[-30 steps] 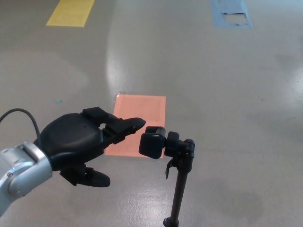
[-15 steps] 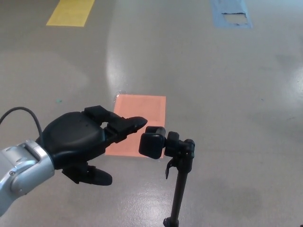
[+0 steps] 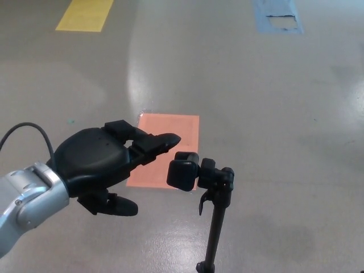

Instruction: The robot uses its left hand to grab the top of a phone stand kept on the floor and tilt it upwards to adjust its angle

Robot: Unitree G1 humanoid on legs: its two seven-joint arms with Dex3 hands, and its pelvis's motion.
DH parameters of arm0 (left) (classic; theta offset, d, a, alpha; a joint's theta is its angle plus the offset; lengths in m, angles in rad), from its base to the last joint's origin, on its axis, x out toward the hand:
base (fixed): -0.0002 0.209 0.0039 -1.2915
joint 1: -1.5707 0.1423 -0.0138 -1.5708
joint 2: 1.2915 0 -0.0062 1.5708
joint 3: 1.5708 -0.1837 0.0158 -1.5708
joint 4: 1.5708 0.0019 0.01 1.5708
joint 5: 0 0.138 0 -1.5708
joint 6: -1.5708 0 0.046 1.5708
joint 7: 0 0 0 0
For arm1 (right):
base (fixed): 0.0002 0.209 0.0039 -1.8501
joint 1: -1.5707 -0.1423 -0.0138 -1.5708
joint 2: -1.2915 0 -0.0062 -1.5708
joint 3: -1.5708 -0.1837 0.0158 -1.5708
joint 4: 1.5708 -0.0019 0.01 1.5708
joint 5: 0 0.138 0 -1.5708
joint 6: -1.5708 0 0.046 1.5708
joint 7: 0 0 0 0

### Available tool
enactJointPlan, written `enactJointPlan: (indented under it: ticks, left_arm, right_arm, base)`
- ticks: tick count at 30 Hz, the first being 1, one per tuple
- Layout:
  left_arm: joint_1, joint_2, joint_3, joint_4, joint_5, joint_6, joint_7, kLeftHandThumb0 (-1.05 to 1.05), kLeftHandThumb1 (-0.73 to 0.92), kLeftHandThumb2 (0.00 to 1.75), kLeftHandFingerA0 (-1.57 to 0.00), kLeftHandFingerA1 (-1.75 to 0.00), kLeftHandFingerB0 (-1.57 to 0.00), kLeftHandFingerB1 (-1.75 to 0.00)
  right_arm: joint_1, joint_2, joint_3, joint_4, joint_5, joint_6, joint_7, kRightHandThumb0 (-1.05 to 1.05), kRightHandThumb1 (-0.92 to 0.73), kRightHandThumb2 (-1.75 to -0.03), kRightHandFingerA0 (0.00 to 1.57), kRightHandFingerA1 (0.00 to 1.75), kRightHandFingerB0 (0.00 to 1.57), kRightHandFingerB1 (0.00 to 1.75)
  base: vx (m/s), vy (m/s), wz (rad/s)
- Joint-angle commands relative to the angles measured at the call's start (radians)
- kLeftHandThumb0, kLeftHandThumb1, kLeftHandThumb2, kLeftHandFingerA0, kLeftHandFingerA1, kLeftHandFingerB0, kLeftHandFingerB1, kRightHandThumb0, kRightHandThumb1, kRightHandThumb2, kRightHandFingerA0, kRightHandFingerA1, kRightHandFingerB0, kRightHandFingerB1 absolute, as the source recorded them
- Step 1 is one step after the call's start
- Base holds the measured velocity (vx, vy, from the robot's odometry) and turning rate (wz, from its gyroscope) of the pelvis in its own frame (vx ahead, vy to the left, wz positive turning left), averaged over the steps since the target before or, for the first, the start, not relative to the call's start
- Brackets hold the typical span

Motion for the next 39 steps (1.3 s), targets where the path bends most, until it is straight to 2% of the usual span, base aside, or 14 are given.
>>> enactJointPlan:
  ticks: [1, 8, 10, 11, 16, 18, 19, 21, 28, 29, 32, 33, 36, 39]
  left_arm:
    - [-0.012, -0.004, 0.001, -0.016, 0.003, 0.031, -0.027, -0.79, 0.70, 0.63, -0.19, -0.30, 0.00, -0.18]
    - [-0.001, -0.012, 0.002, -0.011, -0.003, 0.017, -0.010, -0.81, 0.55, 0.89, -0.15, -0.42, -0.03, -0.20]
    - [0.002, -0.013, -0.002, -0.012, 0.010, 0.020, -0.005, -0.82, 0.56, 0.91, -0.13, -0.42, -0.03, -0.20]
    - [0.003, -0.014, -0.004, -0.014, 0.017, 0.024, -0.006, -0.82, 0.57, 0.91, -0.13, -0.41, -0.02, -0.19]
    - [0.008, -0.024, -0.007, -0.020, 0.020, 0.029, -0.008, -0.81, 0.56, 0.90, -0.13, -0.42, -0.02, -0.19]
    - [0.009, -0.026, -0.007, -0.019, 0.020, 0.028, -0.007, -0.81, 0.56, 0.90, -0.13, -0.42, -0.02, -0.19]
    - [0.011, -0.027, -0.009, -0.016, 0.023, 0.023, -0.001, -0.82, 0.56, 0.91, -0.14, -0.42, -0.03, -0.19]
    - [0.011, -0.027, -0.010, -0.015, 0.027, 0.022, 0.002, -0.82, 0.57, 0.92, -0.13, -0.42, -0.02, -0.18]
    - [0.031, -0.026, -0.017, -0.012, 0.028, 0.033, -0.008, -0.80, 0.70, 0.63, -0.20, -0.30, 0.00, -0.19]
    - [0.036, -0.026, -0.018, -0.014, 0.026, 0.040, -0.017, -0.81, 0.57, 0.93, -0.13, -0.42, 0.00, -0.17]
    - [0.045, -0.026, -0.019, -0.010, 0.021, 0.043, -0.017, -0.79, 0.70, 0.63, -0.20, -0.30, 0.00, -0.19]
    - [0.047, -0.027, -0.020, -0.008, 0.021, 0.047, -0.019, -0.80, 0.56, 0.90, -0.14, -0.42, -0.02, -0.19]
    - [0.054, -0.027, -0.024, 0.005, 0.019, 0.044, -0.012, -0.79, 0.70, 0.64, -0.20, -0.31, 0.00, -0.18]
    - [0.057, -0.022, -0.030, 0.018, 0.032, 0.038, 0.004, -0.80, 0.72, 0.63, -0.21, -0.30, 0.00, -0.17]
  right_arm:
    - [-0.002, -0.019, -0.007, 0.003, 0.006, 0.007, 0.008, -0.63, -0.61, -0.93, 0.24, 0.53, 0.17, 0.46]
    - [-0.002, -0.022, 0.002, 0.001, -0.003, 0.003, 0.008, -0.64, -0.62, -0.95, 0.24, 0.53, 0.14, 0.45]
    - [-0.001, -0.023, 0.002, 0.001, -0.004, 0.000, 0.007, -0.60, -0.77, -0.63, 0.30, 0.43, 0.23, 0.32]
    - [-0.001, -0.022, 0.002, 0.001, -0.003, 0.001, 0.007, -0.63, -0.62, -0.94, 0.25, 0.53, 0.16, 0.45]
    - [-0.002, -0.022, -0.005, 0.000, 0.005, 0.006, 0.012, -0.64, -0.62, -0.94, 0.24, 0.53, 0.14, 0.45]
    - [-0.002, -0.022, -0.005, 0.001, 0.005, 0.006, 0.013, -0.60, -0.78, -0.62, 0.30, 0.43, 0.22, 0.32]
    - [-0.003, -0.021, -0.005, 0.003, 0.004, 0.005, 0.012, -0.63, -0.62, -0.94, 0.24, 0.53, 0.16, 0.46]
    - [-0.004, -0.022, -0.003, 0.004, 0.001, 0.003, 0.011, -0.60, -0.77, -0.63, 0.31, 0.43, 0.25, 0.32]
    - [-0.002, -0.022, 0.005, 0.000, -0.006, 0.001, 0.008, -0.64, -0.62, -0.94, 0.24, 0.52, 0.16, 0.45]
    - [-0.002, -0.021, 0.001, 0.001, -0.001, 0.003, 0.010, -0.64, -0.61, -0.94, 0.24, 0.53, 0.15, 0.45]
    - [-0.003, -0.019, -0.004, 0.001, 0.005, 0.005, 0.014, -0.60, -0.78, -0.63, 0.29, 0.42, 0.23, 0.31]
    - [-0.006, -0.019, -0.006, 0.001, 0.007, 0.008, 0.015, -0.64, -0.62, -0.94, 0.24, 0.53, 0.16, 0.45]
    - [-0.006, -0.020, -0.005, 0.000, 0.005, 0.006, 0.016, -0.61, -0.77, -0.63, 0.30, 0.44, 0.24, 0.33]
    - [-0.010, -0.022, 0.002, 0.000, -0.004, 0.004, 0.012, -0.64, -0.62, -0.94, 0.25, 0.53, 0.17, 0.46]
  base:
    - [0.00, 0.000, 0.00]
    - [0.00, 0.000, 0.00]
    - [0.00, 0.000, 0.00]
    - [0.00, 0.000, 0.00]
    - [0.00, 0.000, 0.00]
    - [0.00, 0.000, 0.00]
    - [0.00, 0.000, 0.00]
    - [0.00, 0.000, 0.00]
    - [0.00, 0.000, 0.00]
    - [0.00, 0.000, 0.00]
    - [0.00, 0.000, 0.00]
    - [0.00, 0.000, 0.00]
    - [0.00, 0.000, 0.00]
    - [0.00, 0.000, 0.00]
